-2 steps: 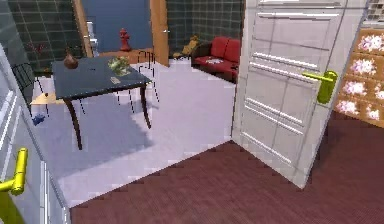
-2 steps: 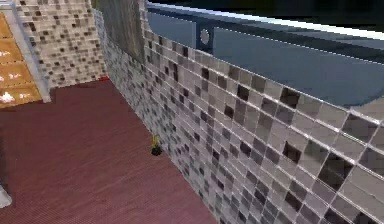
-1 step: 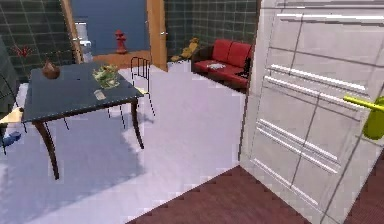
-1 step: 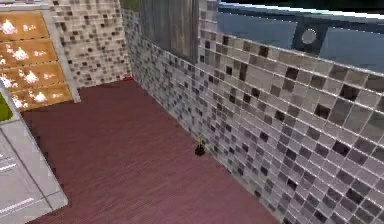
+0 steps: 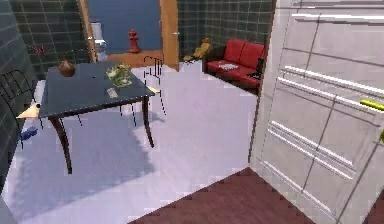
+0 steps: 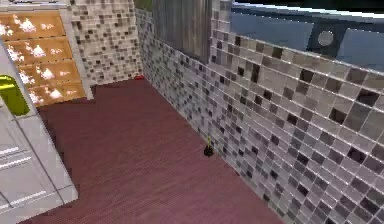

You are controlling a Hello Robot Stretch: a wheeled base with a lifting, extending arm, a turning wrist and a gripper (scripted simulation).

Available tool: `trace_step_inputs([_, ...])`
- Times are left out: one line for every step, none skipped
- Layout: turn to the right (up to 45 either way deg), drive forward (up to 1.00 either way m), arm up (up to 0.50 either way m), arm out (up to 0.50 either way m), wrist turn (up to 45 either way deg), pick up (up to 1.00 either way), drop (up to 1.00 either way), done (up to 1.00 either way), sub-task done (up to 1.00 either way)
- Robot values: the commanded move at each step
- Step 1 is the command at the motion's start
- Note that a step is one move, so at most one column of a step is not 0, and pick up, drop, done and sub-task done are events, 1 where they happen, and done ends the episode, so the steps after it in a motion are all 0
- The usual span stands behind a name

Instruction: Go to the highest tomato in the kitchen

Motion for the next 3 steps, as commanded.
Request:
trace_step_inputs([0.0, 1.0, 0.0, 0.0, 0.0, 0.0, 0.0, 0.0, 0.0])
trace_step_inputs([0.0, 1.0, 0.0, 0.0, 0.0, 0.0, 0.0, 0.0, 0.0])
trace_step_inputs([0.0, 0.8, 0.0, 0.0, 0.0, 0.0, 0.0, 0.0, 0.0])
